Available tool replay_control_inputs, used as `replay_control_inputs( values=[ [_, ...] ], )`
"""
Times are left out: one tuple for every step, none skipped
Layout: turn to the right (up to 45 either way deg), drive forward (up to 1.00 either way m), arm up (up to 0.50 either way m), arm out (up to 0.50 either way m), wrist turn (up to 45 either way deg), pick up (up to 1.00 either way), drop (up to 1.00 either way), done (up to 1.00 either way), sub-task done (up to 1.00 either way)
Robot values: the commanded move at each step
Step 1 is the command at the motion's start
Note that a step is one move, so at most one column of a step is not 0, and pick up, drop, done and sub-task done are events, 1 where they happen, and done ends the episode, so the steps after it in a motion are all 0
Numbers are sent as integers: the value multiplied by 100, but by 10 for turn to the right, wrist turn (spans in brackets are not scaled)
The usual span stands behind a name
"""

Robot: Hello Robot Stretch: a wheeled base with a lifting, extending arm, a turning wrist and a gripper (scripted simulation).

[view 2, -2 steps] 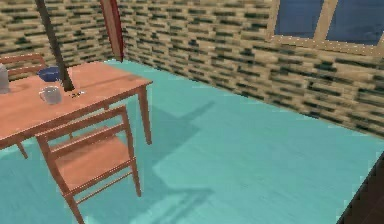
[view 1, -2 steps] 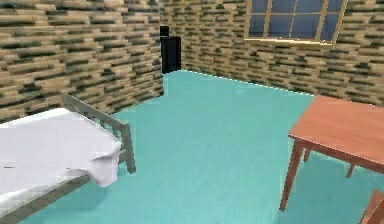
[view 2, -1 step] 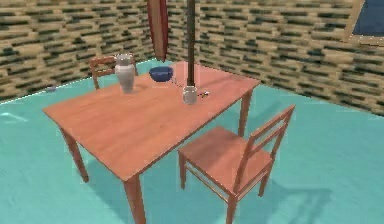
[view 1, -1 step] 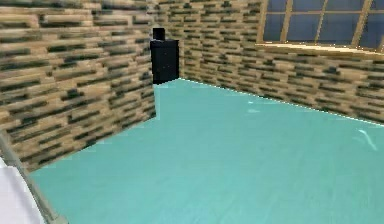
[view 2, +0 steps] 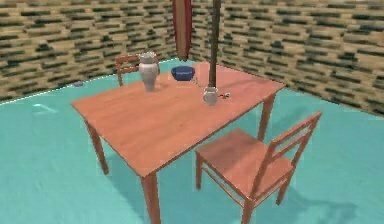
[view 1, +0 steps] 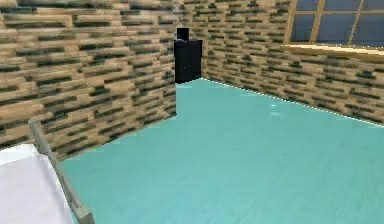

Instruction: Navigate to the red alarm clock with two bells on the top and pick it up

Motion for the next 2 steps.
replay_control_inputs(
  values=[
    [0,60,0,0,0,0,0,0,0],
    [450,0,0,0,0,0,0,0,0]
  ],
)
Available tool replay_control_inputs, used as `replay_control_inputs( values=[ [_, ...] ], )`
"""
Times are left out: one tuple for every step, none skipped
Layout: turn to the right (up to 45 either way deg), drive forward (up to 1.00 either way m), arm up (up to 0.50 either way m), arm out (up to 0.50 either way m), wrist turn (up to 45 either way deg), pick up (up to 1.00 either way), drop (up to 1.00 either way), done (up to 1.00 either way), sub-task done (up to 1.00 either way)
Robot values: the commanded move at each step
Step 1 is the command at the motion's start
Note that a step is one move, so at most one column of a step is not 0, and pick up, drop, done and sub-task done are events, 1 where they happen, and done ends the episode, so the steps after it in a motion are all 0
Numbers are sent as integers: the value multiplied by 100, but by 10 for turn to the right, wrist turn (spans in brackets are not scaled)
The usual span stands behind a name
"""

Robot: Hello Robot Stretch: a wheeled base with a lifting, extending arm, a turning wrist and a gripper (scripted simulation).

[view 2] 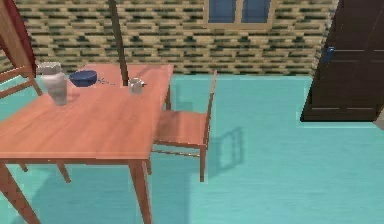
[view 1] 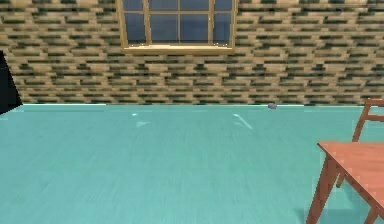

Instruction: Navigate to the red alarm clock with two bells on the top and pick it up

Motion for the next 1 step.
replay_control_inputs(
  values=[
    [90,0,0,0,0,0,0,0,0]
  ],
)
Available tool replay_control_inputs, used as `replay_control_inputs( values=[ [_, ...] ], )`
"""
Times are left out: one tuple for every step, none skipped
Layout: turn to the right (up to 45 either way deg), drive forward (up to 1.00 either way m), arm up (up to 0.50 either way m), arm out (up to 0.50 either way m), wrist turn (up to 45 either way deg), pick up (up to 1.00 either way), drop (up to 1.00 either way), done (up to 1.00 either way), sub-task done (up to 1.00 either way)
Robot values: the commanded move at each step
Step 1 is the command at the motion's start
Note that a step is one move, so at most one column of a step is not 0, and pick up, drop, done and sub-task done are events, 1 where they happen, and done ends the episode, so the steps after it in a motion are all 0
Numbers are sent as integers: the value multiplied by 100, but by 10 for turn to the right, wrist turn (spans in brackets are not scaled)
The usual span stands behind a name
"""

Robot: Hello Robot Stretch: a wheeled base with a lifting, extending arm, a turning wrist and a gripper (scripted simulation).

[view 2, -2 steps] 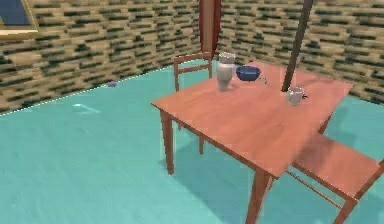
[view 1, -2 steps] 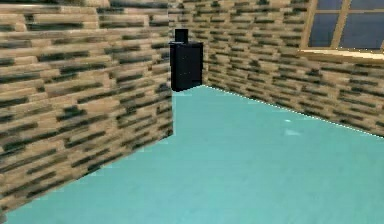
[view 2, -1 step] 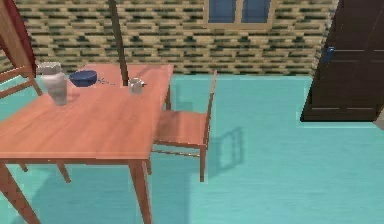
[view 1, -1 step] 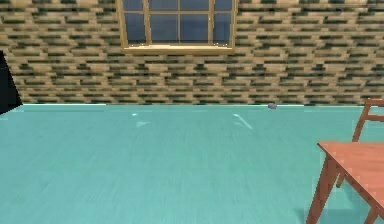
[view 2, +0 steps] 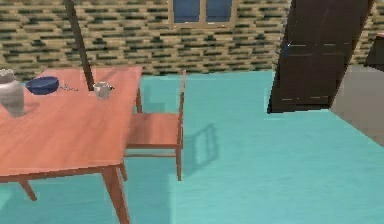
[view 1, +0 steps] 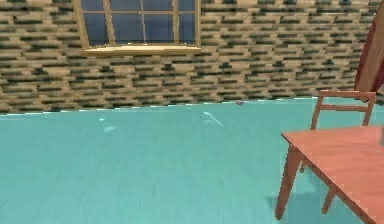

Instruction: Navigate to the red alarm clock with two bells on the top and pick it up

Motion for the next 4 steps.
replay_control_inputs(
  values=[
    [0,100,0,0,0,0,0,0,0],
    [30,0,0,0,0,0,0,0,0],
    [0,30,0,0,0,0,0,0,0],
    [300,0,0,0,0,0,0,0,0]
  ],
)
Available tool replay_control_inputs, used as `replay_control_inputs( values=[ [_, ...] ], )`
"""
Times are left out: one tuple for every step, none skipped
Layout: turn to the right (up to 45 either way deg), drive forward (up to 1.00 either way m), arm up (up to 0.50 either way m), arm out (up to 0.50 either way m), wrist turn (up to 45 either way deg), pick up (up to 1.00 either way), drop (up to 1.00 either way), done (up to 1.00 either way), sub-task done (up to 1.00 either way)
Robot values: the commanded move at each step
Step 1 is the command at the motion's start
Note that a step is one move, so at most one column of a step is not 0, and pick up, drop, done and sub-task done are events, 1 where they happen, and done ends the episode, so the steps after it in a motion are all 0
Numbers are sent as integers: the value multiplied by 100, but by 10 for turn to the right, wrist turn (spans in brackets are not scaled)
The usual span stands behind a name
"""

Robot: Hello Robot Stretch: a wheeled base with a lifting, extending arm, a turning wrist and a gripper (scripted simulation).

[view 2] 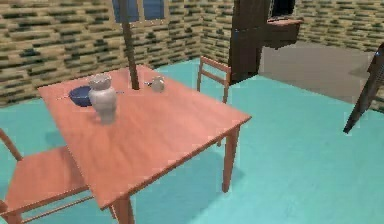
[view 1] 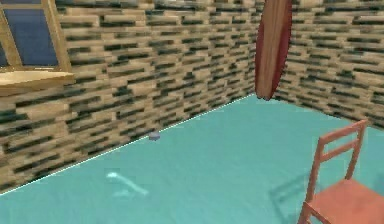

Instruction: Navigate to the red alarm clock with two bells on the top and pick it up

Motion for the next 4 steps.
replay_control_inputs(
  values=[
    [0,55,0,0,0,0,0,0,0],
    [-90,0,0,0,0,0,0,0,0],
    [450,0,0,0,0,0,0,0,0],
    [330,0,0,0,0,0,0,0,0]
  ],
)
